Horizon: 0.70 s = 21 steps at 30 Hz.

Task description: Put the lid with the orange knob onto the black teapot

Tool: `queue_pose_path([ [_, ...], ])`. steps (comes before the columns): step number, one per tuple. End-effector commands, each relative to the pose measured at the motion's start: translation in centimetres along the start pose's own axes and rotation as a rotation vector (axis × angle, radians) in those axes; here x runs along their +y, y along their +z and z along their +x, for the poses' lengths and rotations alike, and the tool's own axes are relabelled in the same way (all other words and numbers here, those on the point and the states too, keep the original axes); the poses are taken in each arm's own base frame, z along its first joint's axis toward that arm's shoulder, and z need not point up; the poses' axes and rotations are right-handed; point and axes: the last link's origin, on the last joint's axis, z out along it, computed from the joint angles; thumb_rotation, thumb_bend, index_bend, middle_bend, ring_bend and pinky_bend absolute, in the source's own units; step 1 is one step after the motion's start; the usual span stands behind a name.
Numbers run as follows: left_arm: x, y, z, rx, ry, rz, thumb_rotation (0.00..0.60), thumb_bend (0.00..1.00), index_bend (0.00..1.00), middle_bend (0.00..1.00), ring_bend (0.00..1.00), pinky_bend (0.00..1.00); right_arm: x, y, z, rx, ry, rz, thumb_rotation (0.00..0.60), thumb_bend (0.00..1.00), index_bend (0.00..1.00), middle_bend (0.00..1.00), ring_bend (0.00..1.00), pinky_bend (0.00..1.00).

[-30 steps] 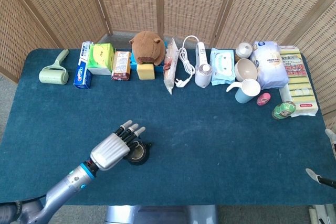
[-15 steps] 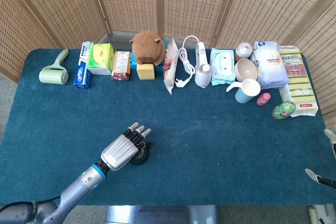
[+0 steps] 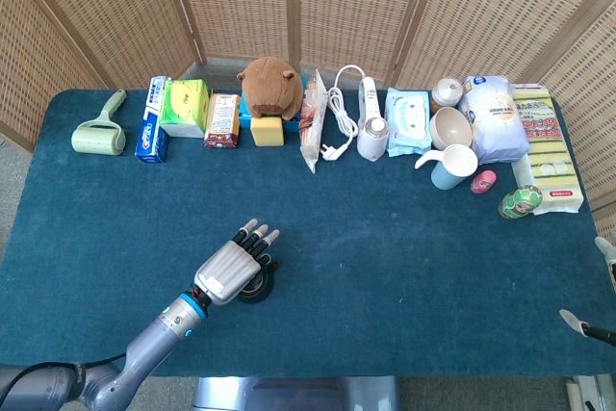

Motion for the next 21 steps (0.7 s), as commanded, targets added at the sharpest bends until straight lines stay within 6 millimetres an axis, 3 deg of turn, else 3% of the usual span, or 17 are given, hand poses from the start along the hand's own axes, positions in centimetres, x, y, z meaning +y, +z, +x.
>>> queue_pose_path([
  [1,0.21,0.14,0.12,-0.007,0.002,0.000,0.600,0.27,0.43,0.07,0.00,0.05,-0.01,0.00,0.01,0.000,0.001,0.001,0.600,0.07,0.08,0.00,0.00,0.00],
  [14,0.25,0.16,0.68,-0.043,0.005,0.008,0.600,0.26,0.42,0.02,0.00,0.05,0.11,0.03,0.16,0.004,0.006,-0.003,0.600,0.07,0.08,0.00,0.00,0.00],
  [21,0.38,0.05,1.09,-0.073,0.033,0.022,0.600,0.26,0.34,0.00,0.00,0.05,0.10,0.00,0.21,0.005,0.008,-0.003,0.600,0.07,0.08,0.00,0.00,0.00],
])
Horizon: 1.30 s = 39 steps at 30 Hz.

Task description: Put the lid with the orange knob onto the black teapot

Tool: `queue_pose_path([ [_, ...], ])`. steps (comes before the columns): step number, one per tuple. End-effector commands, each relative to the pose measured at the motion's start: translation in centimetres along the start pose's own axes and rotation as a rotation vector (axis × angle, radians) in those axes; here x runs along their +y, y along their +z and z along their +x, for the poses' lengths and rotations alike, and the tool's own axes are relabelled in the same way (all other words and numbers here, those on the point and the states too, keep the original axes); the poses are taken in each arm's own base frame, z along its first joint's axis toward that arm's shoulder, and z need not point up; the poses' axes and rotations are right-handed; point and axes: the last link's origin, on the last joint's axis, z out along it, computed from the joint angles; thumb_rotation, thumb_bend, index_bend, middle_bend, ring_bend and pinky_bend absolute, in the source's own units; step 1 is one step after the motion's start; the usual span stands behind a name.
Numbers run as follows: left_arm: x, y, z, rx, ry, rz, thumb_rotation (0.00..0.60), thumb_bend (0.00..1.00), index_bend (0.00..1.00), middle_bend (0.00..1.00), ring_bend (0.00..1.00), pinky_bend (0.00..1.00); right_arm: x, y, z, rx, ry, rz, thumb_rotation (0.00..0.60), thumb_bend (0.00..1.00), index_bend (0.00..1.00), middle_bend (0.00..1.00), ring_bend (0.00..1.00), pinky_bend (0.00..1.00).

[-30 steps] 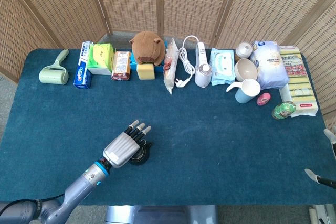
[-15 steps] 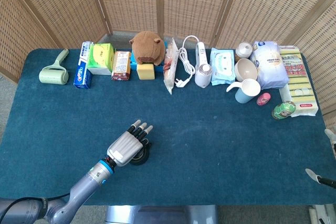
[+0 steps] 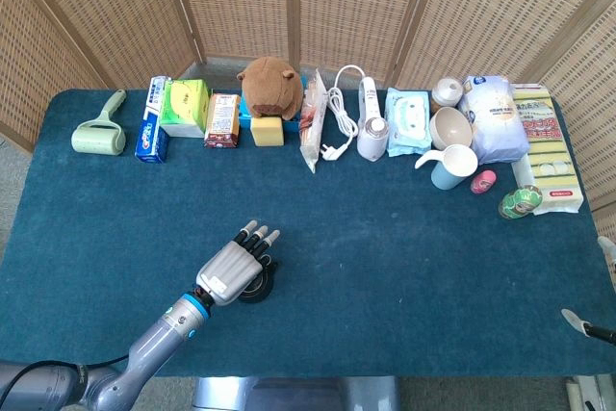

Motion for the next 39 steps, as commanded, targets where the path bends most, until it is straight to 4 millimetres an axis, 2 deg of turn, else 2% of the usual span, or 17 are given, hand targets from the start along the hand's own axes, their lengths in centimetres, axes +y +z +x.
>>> queue_pose_path([
  [1,0.1,0.0,0.3,-0.012,0.015,0.006,0.600,0.26,0.32,0.00,0.00,0.05,0.0,0.0,0.0,0.000,0.001,0.000,0.600,0.07,0.08,0.00,0.00,0.00],
  [10,0.4,0.0,0.6,-0.039,0.023,0.028,0.600,0.25,0.20,0.00,0.00,0.05,0.0,0.0,0.1,0.001,0.004,0.001,0.600,0.07,0.08,0.00,0.00,0.00],
  [26,-0.1,-0.3,2.8,0.009,-0.019,0.042,0.600,0.25,0.18,0.00,0.00,0.05,0.1,0.0,0.1,-0.003,0.007,-0.001,0.600,0.07,0.08,0.00,0.00,0.00],
  [39,-0.4,-0.5,2.3,-0.034,0.016,0.050,0.600,0.25,0.16,0.00,0.00,0.05,0.0,-0.1,0.1,-0.004,0.009,-0.003,0.600,0.07,0.08,0.00,0.00,0.00],
])
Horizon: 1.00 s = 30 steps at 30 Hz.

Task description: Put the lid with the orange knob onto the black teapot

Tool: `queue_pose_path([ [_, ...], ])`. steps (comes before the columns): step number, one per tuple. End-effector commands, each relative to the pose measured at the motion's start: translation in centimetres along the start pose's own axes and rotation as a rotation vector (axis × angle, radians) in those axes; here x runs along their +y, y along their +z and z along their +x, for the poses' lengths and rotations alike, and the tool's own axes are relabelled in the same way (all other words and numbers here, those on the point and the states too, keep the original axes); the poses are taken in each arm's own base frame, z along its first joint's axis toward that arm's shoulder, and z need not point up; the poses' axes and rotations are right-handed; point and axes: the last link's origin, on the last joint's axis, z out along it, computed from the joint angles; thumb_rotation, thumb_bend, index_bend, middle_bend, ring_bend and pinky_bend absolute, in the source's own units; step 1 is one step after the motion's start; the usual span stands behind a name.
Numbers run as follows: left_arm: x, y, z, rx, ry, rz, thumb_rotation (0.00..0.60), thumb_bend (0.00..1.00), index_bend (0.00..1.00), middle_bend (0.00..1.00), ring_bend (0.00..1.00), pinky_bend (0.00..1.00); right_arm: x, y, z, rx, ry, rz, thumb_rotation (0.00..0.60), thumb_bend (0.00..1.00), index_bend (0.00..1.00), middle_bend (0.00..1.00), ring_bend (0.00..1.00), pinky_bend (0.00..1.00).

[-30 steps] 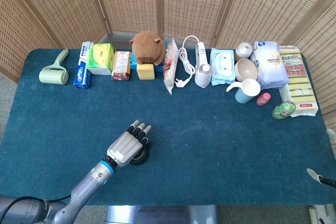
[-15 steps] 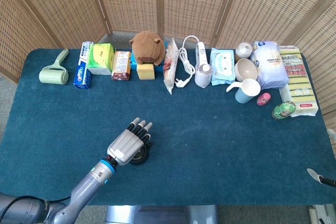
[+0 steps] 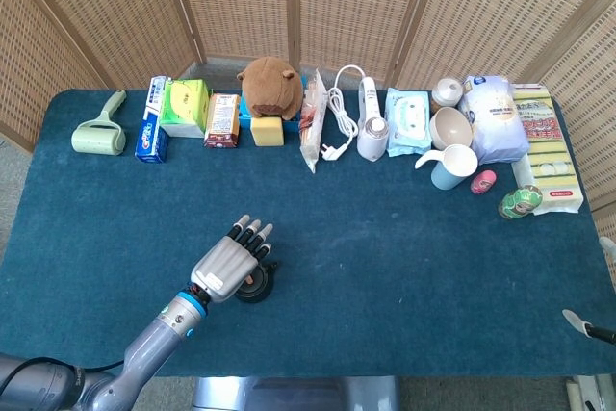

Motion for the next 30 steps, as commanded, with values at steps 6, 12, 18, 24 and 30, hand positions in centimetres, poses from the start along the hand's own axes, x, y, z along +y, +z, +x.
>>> queue_pose_path([
  [6,0.2,0.0,0.6,0.027,-0.012,-0.010,0.600,0.25,0.16,0.00,0.00,0.05,0.0,0.1,-0.1,-0.004,0.001,0.000,0.600,0.07,0.08,0.00,0.00,0.00],
  [12,-0.5,-0.2,1.4,0.069,-0.042,0.019,0.600,0.17,0.00,0.00,0.00,0.05,0.0,0.0,0.0,-0.001,0.002,-0.001,0.600,0.07,0.08,0.00,0.00,0.00],
  [18,-3.9,-2.4,3.4,0.148,-0.069,0.117,0.600,0.09,0.00,0.00,0.00,0.05,0.1,0.1,0.1,-0.001,0.003,-0.001,0.600,0.07,0.08,0.00,0.00,0.00],
  [24,-9.4,-7.1,3.7,0.223,-0.095,0.282,0.600,0.09,0.00,0.00,0.00,0.05,0.0,0.0,0.1,0.008,0.005,0.003,0.600,0.07,0.08,0.00,0.00,0.00],
  [30,-14.4,-14.8,0.8,0.265,-0.244,0.450,0.600,0.09,0.00,0.00,0.00,0.05,-0.3,-0.1,0.0,0.013,-0.002,0.011,0.600,0.07,0.08,0.00,0.00,0.00],
])
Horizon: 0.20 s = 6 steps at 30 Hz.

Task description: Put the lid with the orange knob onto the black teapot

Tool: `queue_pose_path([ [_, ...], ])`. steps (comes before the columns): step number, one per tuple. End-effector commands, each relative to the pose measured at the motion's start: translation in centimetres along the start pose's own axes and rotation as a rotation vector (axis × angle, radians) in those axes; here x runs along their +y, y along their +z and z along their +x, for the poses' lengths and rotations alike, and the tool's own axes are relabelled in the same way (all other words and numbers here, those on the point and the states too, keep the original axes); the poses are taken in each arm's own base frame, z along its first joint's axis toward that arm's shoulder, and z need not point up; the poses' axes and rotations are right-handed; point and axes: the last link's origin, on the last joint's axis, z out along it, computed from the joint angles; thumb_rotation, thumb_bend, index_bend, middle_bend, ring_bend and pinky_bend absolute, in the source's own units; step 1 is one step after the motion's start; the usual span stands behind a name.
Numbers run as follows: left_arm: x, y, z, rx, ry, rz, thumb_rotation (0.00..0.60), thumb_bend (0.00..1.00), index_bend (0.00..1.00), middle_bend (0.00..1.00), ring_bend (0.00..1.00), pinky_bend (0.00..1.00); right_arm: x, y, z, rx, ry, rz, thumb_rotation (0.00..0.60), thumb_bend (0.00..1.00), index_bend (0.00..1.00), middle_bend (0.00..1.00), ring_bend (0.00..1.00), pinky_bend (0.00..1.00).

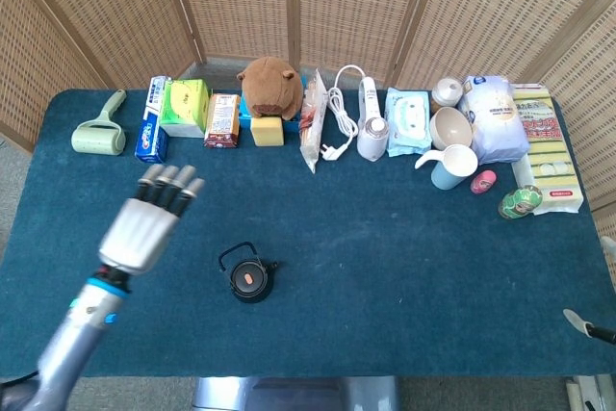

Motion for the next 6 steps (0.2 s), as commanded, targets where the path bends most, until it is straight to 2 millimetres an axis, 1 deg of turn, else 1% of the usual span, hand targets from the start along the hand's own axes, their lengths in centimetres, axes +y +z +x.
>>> queue_pose_path([
  [1,-5.6,-5.6,-0.7,0.025,-0.133,0.130,0.600,0.09,0.00,0.00,0.00,0.05,-0.1,0.0,-0.1,0.002,-0.004,0.003,0.600,0.07,0.08,0.00,0.00,0.00],
  [2,-5.8,-5.9,-0.8,0.026,-0.146,0.136,0.600,0.09,0.00,0.00,0.00,0.05,-0.1,0.0,-0.1,0.002,-0.005,0.004,0.600,0.07,0.08,0.00,0.00,0.00],
  [4,-7.2,-8.3,-1.9,0.037,-0.240,0.182,0.600,0.08,0.00,0.00,0.00,0.05,-0.3,0.0,-0.2,0.007,-0.008,0.008,0.600,0.07,0.08,0.00,0.00,0.00],
  [6,-7.9,-9.8,-2.6,0.041,-0.270,0.202,0.600,0.09,0.00,0.00,0.00,0.05,-0.3,0.0,-0.2,0.012,-0.009,0.011,0.600,0.07,0.08,0.00,0.00,0.00],
])
